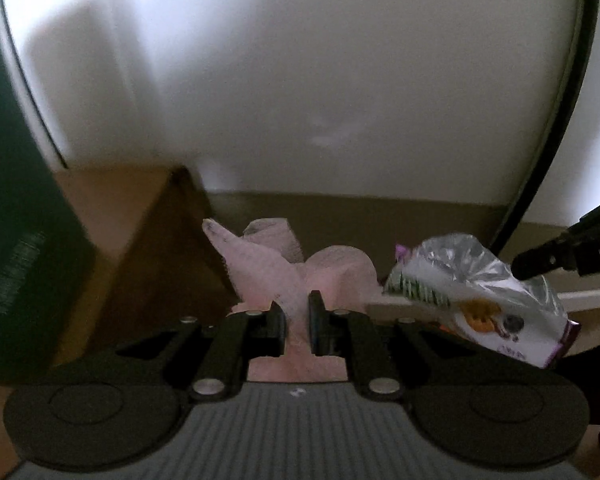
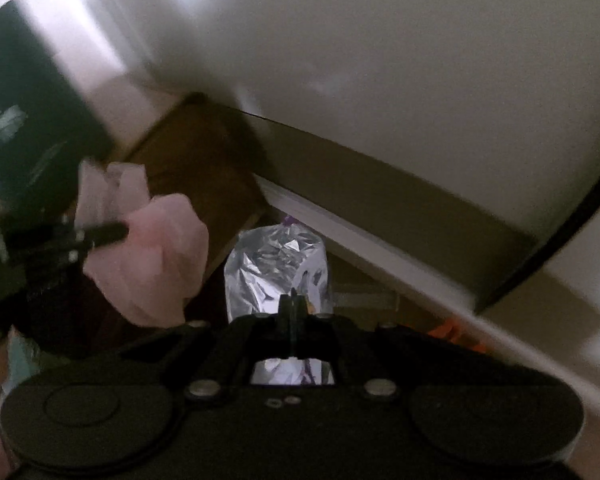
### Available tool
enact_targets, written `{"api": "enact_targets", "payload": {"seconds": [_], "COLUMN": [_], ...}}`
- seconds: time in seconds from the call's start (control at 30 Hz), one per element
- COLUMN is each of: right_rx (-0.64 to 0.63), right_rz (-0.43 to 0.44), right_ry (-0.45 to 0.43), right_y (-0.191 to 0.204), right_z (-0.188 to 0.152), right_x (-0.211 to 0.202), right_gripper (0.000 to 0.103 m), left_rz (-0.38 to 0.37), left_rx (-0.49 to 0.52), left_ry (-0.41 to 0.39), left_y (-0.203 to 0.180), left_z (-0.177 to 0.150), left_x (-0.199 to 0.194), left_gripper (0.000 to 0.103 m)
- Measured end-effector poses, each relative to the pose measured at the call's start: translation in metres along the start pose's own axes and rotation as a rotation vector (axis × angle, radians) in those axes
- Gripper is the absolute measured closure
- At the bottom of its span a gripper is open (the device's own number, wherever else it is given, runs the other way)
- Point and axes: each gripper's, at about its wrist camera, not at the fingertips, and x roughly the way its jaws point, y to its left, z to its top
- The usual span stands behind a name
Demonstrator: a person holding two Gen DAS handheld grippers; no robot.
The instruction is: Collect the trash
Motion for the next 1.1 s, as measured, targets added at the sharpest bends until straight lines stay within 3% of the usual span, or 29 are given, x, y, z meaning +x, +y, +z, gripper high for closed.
{"api": "enact_targets", "payload": {"seconds": [0.27,0.4,0.5,0.6,0.8,0.97,1.07,1.1], "right_rx": [-0.156,-0.187,-0.176,-0.165,-0.12,-0.089,-0.082,-0.079], "right_rz": [0.007,0.0,-0.002,-0.009,-0.02,-0.016,-0.014,-0.01], "right_ry": [-0.152,-0.196,-0.195,-0.172,-0.082,0.006,0.045,0.055], "right_y": [0.054,0.066,0.061,0.058,0.04,0.021,0.01,0.008], "right_z": [0.046,0.056,0.052,0.044,0.044,0.046,0.05,0.051], "right_x": [-0.08,-0.091,-0.086,-0.072,-0.017,0.036,0.068,0.078], "right_gripper": [0.103,0.103,0.103,0.103,0.103,0.103,0.103,0.103], "left_rz": [0.037,0.058,0.063,0.045,0.025,-0.056,-0.095,-0.112], "left_rx": [-0.048,-0.076,-0.075,-0.079,-0.085,-0.102,-0.096,-0.1], "left_ry": [-0.108,-0.132,-0.106,-0.022,0.162,0.321,0.399,0.419], "left_y": [0.002,0.01,0.015,0.019,0.019,0.012,0.007,0.005], "left_z": [0.029,0.036,0.025,0.007,-0.031,-0.066,-0.089,-0.099], "left_x": [-0.083,-0.103,-0.098,-0.067,0.04,0.13,0.177,0.194], "left_gripper": [0.092,0.092,0.092,0.092,0.092,0.087,0.054,0.035]}}
